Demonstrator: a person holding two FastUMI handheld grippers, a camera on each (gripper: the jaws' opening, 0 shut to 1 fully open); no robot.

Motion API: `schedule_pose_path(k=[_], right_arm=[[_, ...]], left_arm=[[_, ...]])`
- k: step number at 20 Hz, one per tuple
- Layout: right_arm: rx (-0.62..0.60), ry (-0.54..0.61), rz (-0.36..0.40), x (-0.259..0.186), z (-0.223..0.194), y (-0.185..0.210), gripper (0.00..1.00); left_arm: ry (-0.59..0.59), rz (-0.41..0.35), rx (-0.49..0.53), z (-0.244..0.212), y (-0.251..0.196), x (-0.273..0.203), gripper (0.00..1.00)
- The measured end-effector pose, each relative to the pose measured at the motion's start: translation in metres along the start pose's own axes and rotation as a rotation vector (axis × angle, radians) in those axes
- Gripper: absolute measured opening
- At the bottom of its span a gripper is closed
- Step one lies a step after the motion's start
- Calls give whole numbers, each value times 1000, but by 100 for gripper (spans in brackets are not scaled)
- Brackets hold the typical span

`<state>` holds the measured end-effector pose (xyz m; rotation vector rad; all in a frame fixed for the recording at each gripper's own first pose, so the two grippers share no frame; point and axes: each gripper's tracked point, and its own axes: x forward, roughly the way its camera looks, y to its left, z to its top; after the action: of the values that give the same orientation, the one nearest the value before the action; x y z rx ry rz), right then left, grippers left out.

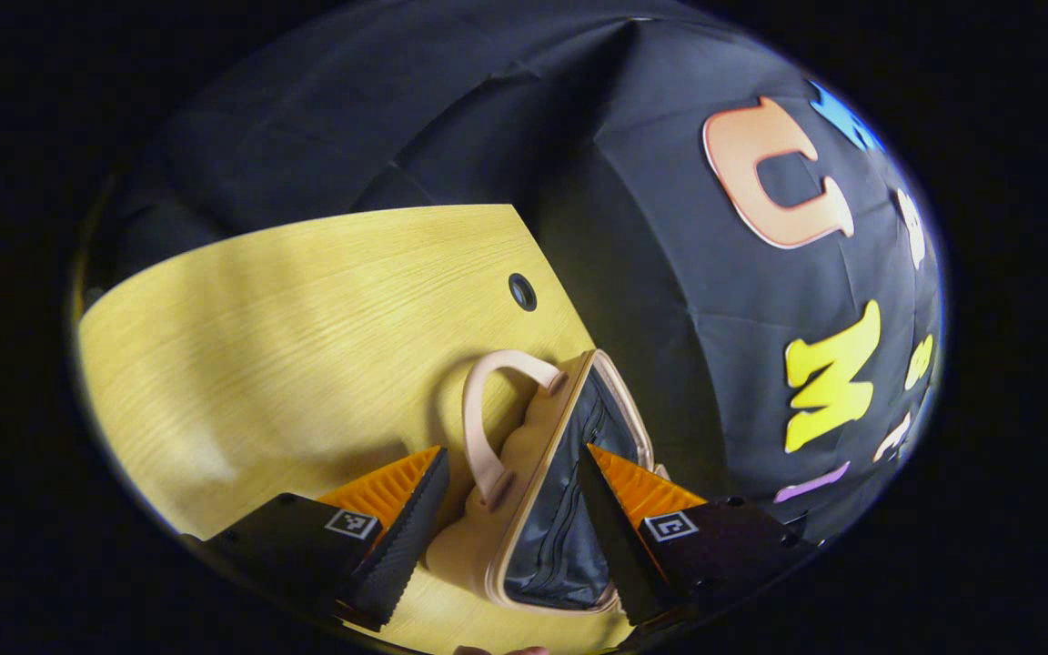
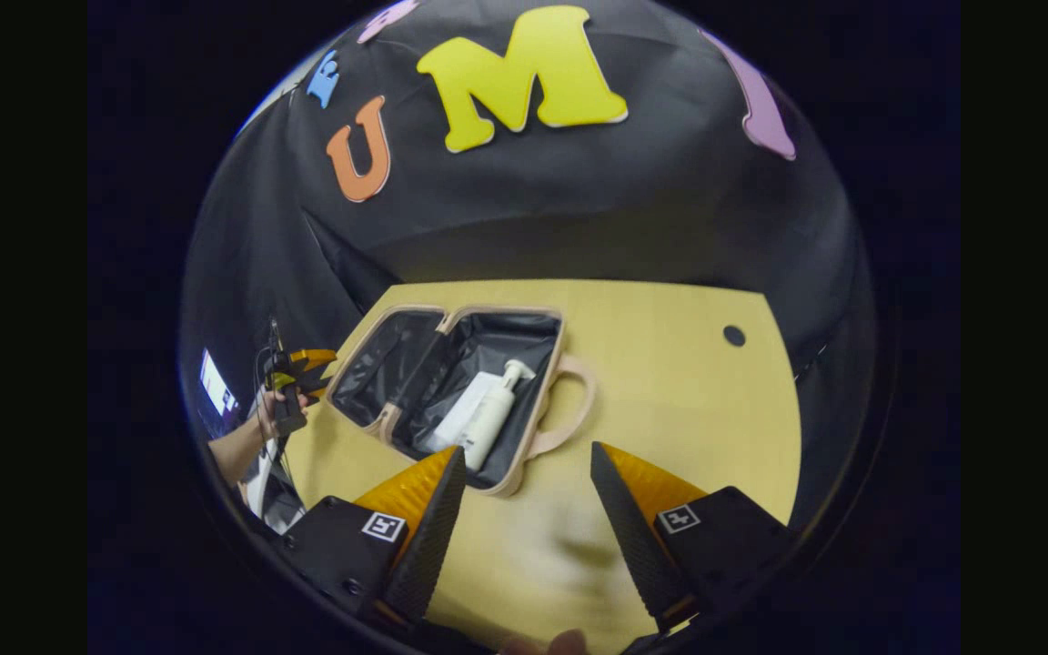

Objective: First open the suitcase, pack the skin care products into it, and then close the suitcase.

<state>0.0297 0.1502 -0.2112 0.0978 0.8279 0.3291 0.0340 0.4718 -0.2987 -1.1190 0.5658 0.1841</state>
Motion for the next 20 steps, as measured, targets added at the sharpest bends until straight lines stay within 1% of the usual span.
schedule_pose_path(k=[1,3,5,6,7,8,9,12,14,15,16,17,18,19,20], right_arm=[[11,-29,-28,-6,6,-7,82],[40,-51,-49,-11,8,-11,82],[43,-50,-59,-18,6,-13,82],[37,-49,-67,-20,4,-14,82],[37,-50,-66,-22,3,-11,77],[37,-52,-62,-24,2,-7,82],[34,-53,-58,-25,1,-5,82],[9,-54,-55,-28,-2,1,82],[-18,-57,-55,-30,-3,3,82],[-28,-62,-57,-31,-2,3,82],[-32,-61,-58,-30,-2,4,82],[-23,-52,-58,-30,-4,2,82],[-5,-47,-57,-29,-5,0,82],[16,-44,-60,-29,-6,-3,82],[34,-47,-64,-31,-6,-7,82]], left_arm=[[-1,13,-3,-2,4,8,90],[10,28,-4,-5,11,18,89],[-14,10,-41,2,7,26,87],[-34,9,-57,5,6,30,97],[-46,2,-73,6,5,34,83],[-52,1,-86,7,4,36,94],[-66,-8,-106,9,2,37,78],[-130,-9,-181,20,9,41,71],[-137,3,-252,20,19,45,61],[-128,22,-261,15,24,47,52],[-113,27,-257,10,24,49,47],[-101,29,-246,7,23,49,36],[-100,46,-220,7,24,49,31],[-108,58,-197,9,24,51,22],[-114,71,-180,11,23,49,18]])
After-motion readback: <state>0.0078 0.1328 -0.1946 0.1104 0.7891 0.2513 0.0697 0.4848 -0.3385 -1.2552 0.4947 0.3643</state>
